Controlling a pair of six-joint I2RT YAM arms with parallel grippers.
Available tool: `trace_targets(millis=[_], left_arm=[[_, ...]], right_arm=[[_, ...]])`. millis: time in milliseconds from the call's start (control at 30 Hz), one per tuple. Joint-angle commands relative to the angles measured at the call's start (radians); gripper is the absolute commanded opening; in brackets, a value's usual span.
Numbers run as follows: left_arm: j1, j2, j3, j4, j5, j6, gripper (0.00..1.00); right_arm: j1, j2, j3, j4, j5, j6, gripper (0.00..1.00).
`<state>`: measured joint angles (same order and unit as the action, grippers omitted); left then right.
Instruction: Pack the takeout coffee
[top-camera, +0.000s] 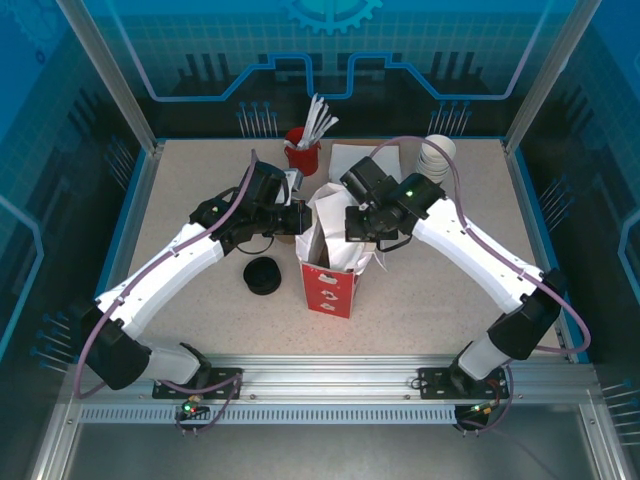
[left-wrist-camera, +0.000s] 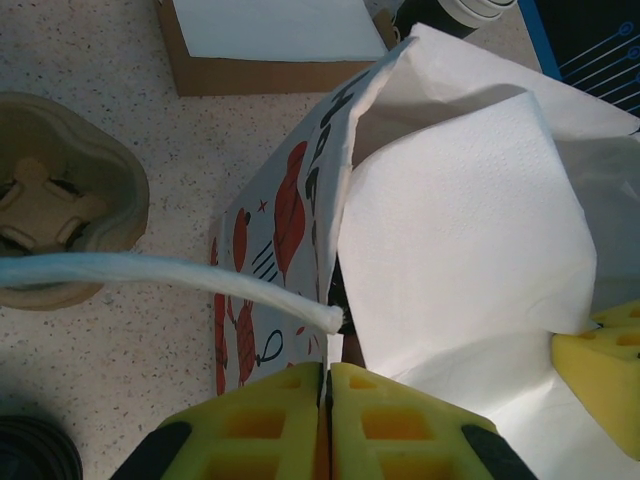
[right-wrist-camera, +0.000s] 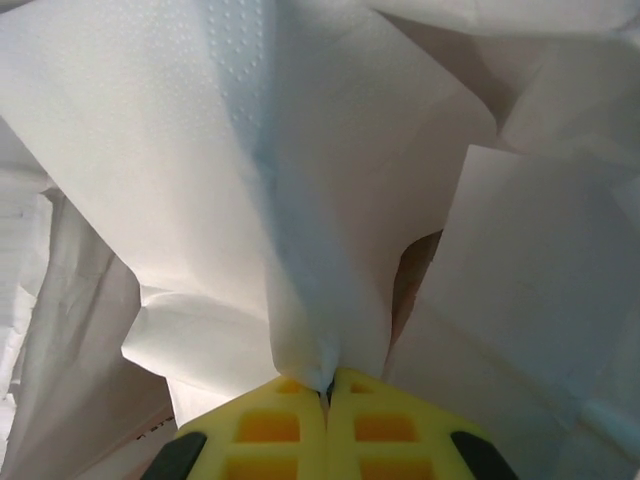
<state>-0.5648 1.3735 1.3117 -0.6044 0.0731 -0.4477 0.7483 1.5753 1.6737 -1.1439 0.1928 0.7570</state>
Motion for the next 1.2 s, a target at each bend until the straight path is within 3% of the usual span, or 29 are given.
trace_targets(millis=[0,200,367,900,1167], left_arm=[[0.008,-0.021,-0.005,-0.015,0.008,-0.023,0.1],[0.006,-0.019,-0.007,-0.015,0.012,-0.026,0.1],[0.007,-0.016,-0.006,-0.015,0.01,-0.025,0.1],[0.007,-0.007,-0.003,-0.01,0.013,-0.021,0.13],[0.006,0.0,0.001,-0.006,0.02,-0.027,0.13]], right_arm=[[0.017,0.019,0.027,-0.009,-0.033,-0.021,0.05],[0.016,0.037,0.058,-0.007,-0.045,-0.039,0.26],[0.014,0.043,0.118,-0.026,-0.031,-0.057,0.32],[-0.023,0.066,0.159,0.052,-0.051,-0.12,0.33],[-0.041,0.135,0.127,0.091,-0.051,-0.123,0.25]])
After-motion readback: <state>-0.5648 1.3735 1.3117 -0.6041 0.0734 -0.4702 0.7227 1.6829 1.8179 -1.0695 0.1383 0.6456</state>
